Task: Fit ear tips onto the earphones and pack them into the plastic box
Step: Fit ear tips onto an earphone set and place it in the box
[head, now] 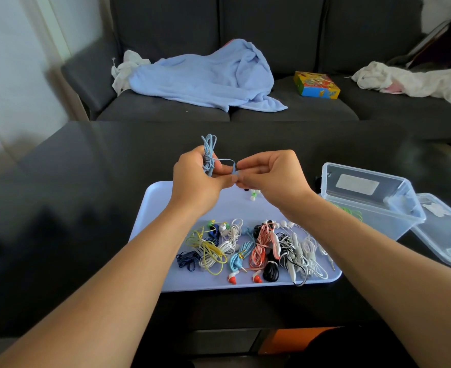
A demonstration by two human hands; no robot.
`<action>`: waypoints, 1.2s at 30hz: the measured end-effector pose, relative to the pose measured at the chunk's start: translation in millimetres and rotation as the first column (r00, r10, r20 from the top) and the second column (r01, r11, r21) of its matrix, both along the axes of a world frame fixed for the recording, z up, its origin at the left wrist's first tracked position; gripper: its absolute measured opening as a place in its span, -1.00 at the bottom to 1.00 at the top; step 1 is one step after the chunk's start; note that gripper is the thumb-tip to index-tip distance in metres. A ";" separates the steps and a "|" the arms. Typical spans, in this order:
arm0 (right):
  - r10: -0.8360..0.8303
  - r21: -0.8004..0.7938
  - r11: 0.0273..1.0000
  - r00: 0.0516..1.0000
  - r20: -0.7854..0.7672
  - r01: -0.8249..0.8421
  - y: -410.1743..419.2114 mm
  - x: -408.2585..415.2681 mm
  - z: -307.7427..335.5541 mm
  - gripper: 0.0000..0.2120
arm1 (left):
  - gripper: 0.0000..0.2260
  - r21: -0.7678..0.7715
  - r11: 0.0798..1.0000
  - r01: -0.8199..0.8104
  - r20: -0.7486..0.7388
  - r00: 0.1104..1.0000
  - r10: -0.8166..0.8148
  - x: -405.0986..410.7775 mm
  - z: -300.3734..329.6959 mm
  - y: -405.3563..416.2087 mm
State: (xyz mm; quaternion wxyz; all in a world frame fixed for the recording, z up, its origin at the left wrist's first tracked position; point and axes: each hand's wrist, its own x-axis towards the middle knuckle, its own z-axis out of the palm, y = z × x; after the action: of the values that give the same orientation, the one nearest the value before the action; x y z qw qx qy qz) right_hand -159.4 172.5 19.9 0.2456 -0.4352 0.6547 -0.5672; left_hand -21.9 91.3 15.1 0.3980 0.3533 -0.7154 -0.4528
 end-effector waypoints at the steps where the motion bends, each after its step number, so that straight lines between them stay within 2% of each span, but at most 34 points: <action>1: -0.009 -0.008 1.000 0.999 0.043 0.009 0.2 0.6 0.6 -0.81 | -0.65 0.088 0.996 0.015 -0.063 0.998 -0.010 -0.3 0.1 0.2; 3: -0.032 -0.032 0.999 0.991 0.127 0.036 0.0 1.4 1.9 -0.82 | -0.66 0.341 0.934 0.105 -0.255 0.967 -0.016 -2.3 3.6 1.2; 5: -0.050 -0.064 0.996 0.988 0.149 0.060 0.0 3.0 2.3 -0.85 | -0.66 0.536 0.815 0.221 -0.388 0.922 0.006 -3.9 8.4 2.2; 8: -0.066 -0.106 0.991 0.988 0.142 0.081 0.3 5.5 0.8 -0.85 | -0.68 0.647 0.694 0.315 -0.474 0.880 0.043 -3.4 10.8 -0.3; 11: -0.053 -0.137 0.987 0.981 0.189 0.080 -1.1 7.5 -1.0 -0.86 | -0.69 0.676 0.646 0.353 -0.506 0.861 0.059 -3.7 9.7 -1.8; 15: -0.017 -0.155 0.986 0.966 0.260 0.060 -2.5 8.2 -1.6 -0.84 | -0.49 0.700 0.581 0.415 -0.559 0.825 0.085 -5.2 10.4 -1.0; 17: -0.003 -0.164 0.985 0.968 0.250 0.045 -2.3 7.1 -2.2 -0.81 | -0.64 0.718 0.561 0.412 -0.542 0.836 0.080 -6.9 12.3 2.6; 19: 0.007 -0.181 0.983 0.984 0.178 0.026 -0.9 7.0 -2.5 -0.73 | -0.85 0.736 0.553 0.391 -0.506 0.860 0.066 -8.9 15.1 8.8; 21: -0.028 -0.194 0.981 1.000 0.000 0.027 -1.1 7.9 -4.0 -0.68 | -0.93 0.763 0.536 0.362 -0.482 0.870 0.099 -10.6 16.6 12.5; 23: -0.094 -0.225 0.972 0.986 -0.136 0.061 -2.0 8.4 -4.3 -0.72 | -0.94 0.783 0.505 0.364 -0.485 0.865 0.130 -12.1 16.4 13.8; 27: -0.175 -0.267 0.957 0.963 -0.204 0.117 -1.9 6.1 -3.2 -0.79 | -0.93 0.802 0.462 0.379 -0.495 0.854 0.158 -16.9 17.4 18.5; 31: -0.192 -0.306 0.946 0.946 -0.262 0.107 -3.7 5.1 -4.5 -0.79 | -0.99 0.785 0.485 0.385 -0.519 0.837 0.176 -19.9 20.7 22.8; 36: -0.206 -0.328 0.943 0.883 -0.422 0.063 -6.5 1.6 -8.9 -0.80 | -0.94 0.775 0.533 0.340 -0.487 0.859 0.160 -20.7 17.1 21.5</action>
State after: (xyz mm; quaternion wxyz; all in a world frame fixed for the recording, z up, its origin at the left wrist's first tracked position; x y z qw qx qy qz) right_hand -157.7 165.9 10.9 -0.0232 -0.5402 0.6271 -0.5606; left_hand -42.6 112.7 32.2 0.3249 0.3299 -0.2961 -0.8354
